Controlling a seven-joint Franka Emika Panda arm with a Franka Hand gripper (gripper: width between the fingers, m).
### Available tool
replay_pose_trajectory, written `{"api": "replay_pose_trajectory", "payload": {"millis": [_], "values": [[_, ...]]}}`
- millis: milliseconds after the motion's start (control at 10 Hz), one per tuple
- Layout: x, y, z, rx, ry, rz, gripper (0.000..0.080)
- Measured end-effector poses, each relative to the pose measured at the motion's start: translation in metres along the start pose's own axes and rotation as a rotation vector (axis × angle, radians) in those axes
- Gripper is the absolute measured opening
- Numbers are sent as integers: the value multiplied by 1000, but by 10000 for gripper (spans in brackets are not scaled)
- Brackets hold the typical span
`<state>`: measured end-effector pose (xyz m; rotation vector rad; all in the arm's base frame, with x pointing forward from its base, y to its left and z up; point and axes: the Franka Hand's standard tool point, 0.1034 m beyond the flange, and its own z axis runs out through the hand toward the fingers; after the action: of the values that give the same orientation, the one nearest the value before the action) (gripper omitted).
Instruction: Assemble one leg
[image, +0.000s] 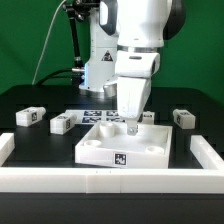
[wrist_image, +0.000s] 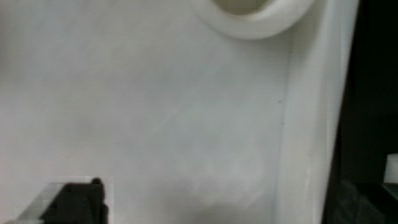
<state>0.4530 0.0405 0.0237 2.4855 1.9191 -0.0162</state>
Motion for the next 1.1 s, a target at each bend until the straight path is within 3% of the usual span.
{"api": "replay_pose_trajectory", "payload": {"millis": [400,800,900,1000,1100], "values": [[-9,-10,17,24,0,16,650],[-8,-10,18,25,1,16,626],[-8,-10,18,25,1,16,457],[-8,-10,18,25,1,16,457],[-8,-10,18,25,1,16,255]]}}
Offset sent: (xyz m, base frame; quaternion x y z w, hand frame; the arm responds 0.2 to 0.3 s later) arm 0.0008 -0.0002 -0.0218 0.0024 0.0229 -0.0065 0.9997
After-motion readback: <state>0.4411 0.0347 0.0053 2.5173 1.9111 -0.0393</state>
